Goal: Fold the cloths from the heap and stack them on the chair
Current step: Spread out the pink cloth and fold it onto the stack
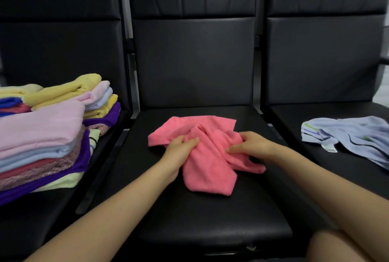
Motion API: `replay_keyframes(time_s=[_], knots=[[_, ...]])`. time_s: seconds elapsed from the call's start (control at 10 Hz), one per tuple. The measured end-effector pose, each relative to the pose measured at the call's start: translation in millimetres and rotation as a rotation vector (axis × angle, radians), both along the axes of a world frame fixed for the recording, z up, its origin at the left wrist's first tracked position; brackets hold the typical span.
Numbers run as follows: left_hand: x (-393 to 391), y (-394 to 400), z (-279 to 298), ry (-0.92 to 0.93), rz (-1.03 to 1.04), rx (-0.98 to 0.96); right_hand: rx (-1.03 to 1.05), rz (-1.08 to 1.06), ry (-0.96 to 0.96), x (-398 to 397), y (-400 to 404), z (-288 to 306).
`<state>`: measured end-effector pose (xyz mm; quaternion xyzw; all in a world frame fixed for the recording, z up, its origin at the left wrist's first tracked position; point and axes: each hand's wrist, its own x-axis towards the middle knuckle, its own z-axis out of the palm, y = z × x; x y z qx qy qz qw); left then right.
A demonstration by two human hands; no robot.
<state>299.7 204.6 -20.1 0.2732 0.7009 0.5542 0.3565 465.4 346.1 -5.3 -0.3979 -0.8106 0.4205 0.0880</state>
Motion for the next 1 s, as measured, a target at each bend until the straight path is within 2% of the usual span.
replay_keyframes(time_s=[0.1, 0.2, 0.3, 0.4, 0.5, 0.6, 0.7, 0.8, 0.9, 1.0], knots=[[-15, -5, 18, -0.194, 0.101, 0.157, -0.105, 0.040, 0.271, -2, -2, 1], [-36, -22, 44, -0.252, 0.076, 0.325, -0.265, -0.018, 0.694, -3, -3, 17], [-57, -37, 62, -0.217, 0.068, 0.398, -0.273, -0.099, 0.850, -1, -5, 36], [-68, -44, 76, -0.123, 0.210, 0.452, -0.315, -0.139, 0.865, 6, -4, 43], [-78, -47, 60, -0.109, 0.221, 0.422, -0.201, -0.266, 0.812, 11, -4, 44], [-76, -52, 54, -0.110, 0.237, 0.439, -0.124, -0.312, 0.802, 14, -4, 45], [-84, -58, 62, -0.066, 0.349, 0.457, -0.119, -0.306, 0.846, 18, -5, 53], [-86, -69, 81, -0.106, 0.360, 0.475, -0.346, -0.272, 0.944, 21, -2, 70], [-96, -57, 86, -0.129, 0.338, 0.574, -0.522, -0.298, 1.107, 15, 14, 82], [-97, -37, 75, -0.024, 0.360, 0.572, -0.546, -0.420, 1.110, -1, 28, 67]])
